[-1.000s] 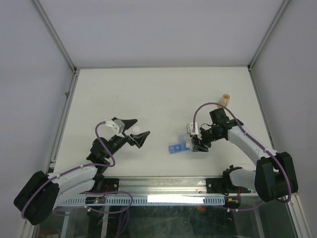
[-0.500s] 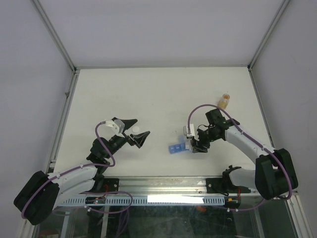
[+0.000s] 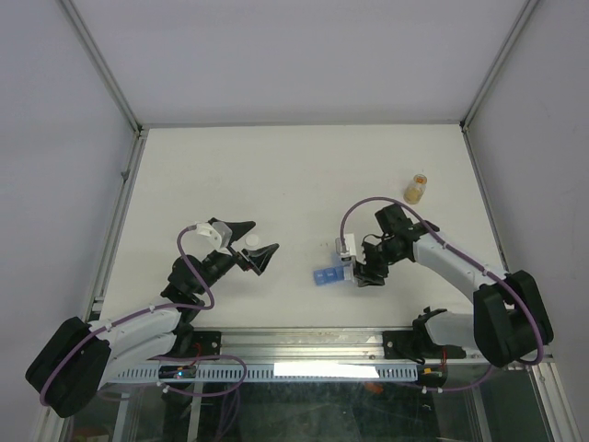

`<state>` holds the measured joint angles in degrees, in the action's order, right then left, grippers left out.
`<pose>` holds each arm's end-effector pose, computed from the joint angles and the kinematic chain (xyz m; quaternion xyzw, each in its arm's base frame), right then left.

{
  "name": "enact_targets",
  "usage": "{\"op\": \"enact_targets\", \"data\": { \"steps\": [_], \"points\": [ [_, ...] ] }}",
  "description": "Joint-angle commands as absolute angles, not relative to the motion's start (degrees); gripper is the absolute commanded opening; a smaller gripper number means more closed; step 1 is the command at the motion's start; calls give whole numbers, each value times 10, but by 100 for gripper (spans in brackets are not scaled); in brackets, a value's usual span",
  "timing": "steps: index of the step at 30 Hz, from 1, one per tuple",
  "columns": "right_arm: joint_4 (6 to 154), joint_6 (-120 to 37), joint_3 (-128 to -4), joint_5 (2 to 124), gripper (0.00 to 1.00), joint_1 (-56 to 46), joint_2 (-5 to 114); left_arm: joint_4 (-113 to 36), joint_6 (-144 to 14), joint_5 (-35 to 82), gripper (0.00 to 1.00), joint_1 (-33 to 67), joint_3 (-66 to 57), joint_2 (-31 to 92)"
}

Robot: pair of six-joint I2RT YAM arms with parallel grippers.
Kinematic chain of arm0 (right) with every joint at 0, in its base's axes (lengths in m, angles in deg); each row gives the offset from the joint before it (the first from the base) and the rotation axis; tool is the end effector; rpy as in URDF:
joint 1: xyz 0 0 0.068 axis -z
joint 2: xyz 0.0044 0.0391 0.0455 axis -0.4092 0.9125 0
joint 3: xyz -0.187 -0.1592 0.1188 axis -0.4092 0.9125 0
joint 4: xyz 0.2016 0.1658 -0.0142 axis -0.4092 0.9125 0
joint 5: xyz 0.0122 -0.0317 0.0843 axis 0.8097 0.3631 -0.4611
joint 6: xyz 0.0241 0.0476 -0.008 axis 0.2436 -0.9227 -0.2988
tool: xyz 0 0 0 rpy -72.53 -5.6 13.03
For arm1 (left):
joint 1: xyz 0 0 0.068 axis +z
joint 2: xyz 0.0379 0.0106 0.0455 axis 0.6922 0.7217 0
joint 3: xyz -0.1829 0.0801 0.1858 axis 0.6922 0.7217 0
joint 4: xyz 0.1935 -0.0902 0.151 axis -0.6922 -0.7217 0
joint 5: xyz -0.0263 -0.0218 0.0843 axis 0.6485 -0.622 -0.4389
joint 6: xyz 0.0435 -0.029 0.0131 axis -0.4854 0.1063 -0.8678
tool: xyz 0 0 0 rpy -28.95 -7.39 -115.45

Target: Sort the pills into containers

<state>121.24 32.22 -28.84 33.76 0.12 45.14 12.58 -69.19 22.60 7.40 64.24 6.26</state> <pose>0.1760 0.1017 0.1810 -0.7002 0.6305 0.2440 0.2292 0.1360 -0.1061 0.1901 0.2121 0.6347 -0.3203 0.6705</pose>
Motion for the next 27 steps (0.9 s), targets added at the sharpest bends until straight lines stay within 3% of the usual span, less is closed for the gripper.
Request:
{"op": "enact_targets", "data": {
  "steps": [1,27],
  "points": [
    [1199,302,-317,353,0,-10,454,155,-708,233,99,71,628,62],
    [1218,248,-356,417,0,-50,479,156,-708,234,99,71,626,66]
  ]
}}
